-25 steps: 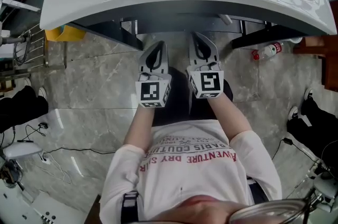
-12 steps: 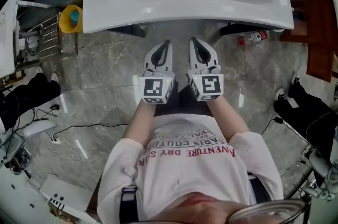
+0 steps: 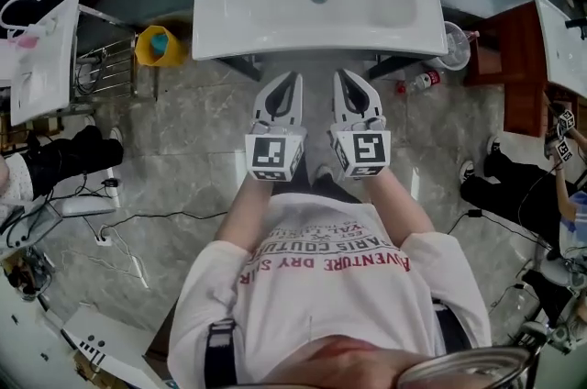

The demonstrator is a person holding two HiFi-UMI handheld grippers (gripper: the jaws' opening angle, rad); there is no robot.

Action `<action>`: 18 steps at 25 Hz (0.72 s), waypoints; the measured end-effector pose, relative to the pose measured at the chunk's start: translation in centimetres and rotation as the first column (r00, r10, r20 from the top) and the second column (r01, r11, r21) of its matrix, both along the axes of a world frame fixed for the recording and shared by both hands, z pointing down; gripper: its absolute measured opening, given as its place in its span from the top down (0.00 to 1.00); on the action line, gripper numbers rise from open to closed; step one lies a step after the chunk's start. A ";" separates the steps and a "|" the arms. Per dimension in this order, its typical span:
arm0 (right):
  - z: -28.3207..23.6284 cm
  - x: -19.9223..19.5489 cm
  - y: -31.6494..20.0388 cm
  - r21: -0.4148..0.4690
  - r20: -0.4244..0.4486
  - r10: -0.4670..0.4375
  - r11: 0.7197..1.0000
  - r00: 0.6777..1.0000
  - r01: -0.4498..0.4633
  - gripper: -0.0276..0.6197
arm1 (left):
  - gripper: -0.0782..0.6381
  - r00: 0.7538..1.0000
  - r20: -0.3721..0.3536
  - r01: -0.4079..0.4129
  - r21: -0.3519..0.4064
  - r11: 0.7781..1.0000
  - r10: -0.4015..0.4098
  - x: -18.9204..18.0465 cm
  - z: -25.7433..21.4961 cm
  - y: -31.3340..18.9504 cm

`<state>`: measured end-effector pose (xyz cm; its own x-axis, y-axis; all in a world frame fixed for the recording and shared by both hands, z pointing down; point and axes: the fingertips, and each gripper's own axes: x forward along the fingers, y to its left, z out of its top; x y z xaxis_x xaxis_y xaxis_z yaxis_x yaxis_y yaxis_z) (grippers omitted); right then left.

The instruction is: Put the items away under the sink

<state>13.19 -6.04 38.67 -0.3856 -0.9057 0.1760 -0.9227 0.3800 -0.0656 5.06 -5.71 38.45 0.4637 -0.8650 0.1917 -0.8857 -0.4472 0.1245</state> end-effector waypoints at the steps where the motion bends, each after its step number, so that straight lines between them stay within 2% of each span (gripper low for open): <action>1: -1.7 0.2 0.2 0.017 -0.002 0.003 1.000 1.000 -0.003 0.92 | 0.85 1.000 -0.003 0.006 0.018 1.000 -0.006 0.0 -1.7 0.1; 5: -7.5 1.0 0.7 0.080 0.010 0.022 0.997 1.000 -0.023 0.92 | 0.85 1.000 -0.010 0.008 0.097 0.995 -0.007 0.3 -7.6 0.8; 10: -12.6 1.7 2.1 0.137 0.026 0.026 0.990 0.999 -0.030 0.92 | 0.85 1.000 -0.007 0.010 0.165 0.986 -0.009 1.0 -12.5 2.6; 18: -15.3 3.1 4.8 0.188 0.015 0.021 0.982 1.000 -0.024 0.92 | 0.85 0.999 0.019 0.038 0.220 0.975 -0.044 0.9 -15.6 5.1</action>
